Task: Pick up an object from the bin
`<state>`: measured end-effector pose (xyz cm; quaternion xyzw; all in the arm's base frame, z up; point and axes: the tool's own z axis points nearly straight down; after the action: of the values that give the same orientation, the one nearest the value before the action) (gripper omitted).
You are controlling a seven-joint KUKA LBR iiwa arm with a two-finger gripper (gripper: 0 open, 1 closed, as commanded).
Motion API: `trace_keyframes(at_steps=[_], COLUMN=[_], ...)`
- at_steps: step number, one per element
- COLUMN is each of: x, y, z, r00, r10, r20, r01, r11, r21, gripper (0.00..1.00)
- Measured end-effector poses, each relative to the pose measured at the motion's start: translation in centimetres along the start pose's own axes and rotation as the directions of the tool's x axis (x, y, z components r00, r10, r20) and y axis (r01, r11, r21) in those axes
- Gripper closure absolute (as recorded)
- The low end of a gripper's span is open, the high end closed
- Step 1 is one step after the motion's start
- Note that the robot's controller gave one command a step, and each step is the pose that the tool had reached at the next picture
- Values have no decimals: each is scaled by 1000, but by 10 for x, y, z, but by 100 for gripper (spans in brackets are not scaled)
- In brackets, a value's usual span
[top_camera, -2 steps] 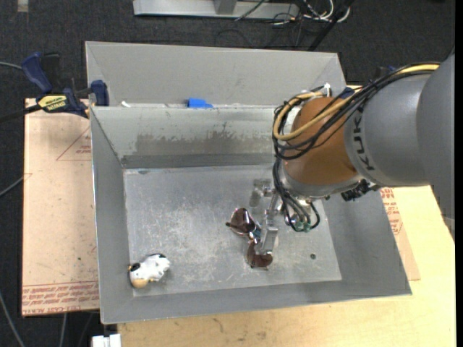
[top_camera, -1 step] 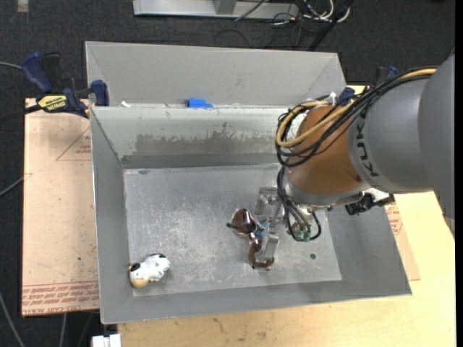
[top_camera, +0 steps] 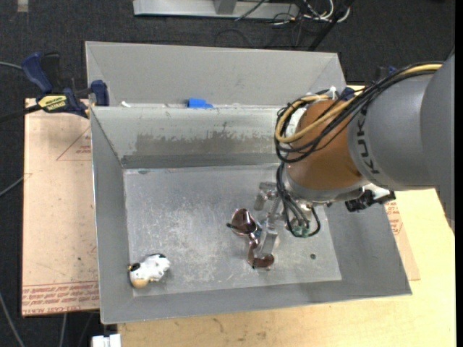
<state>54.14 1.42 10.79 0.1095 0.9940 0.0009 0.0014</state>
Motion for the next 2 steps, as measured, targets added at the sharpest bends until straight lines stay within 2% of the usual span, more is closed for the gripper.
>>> trace_keyframes(at_steps=[1, 2], x=[6, 11], y=[4, -2], z=[40, 38], r00=[995, 982], r10=[102, 190], r20=[-5, 0], r01=[-102, -190], r11=[995, 982], r21=[2, -1], gripper=[0, 100])
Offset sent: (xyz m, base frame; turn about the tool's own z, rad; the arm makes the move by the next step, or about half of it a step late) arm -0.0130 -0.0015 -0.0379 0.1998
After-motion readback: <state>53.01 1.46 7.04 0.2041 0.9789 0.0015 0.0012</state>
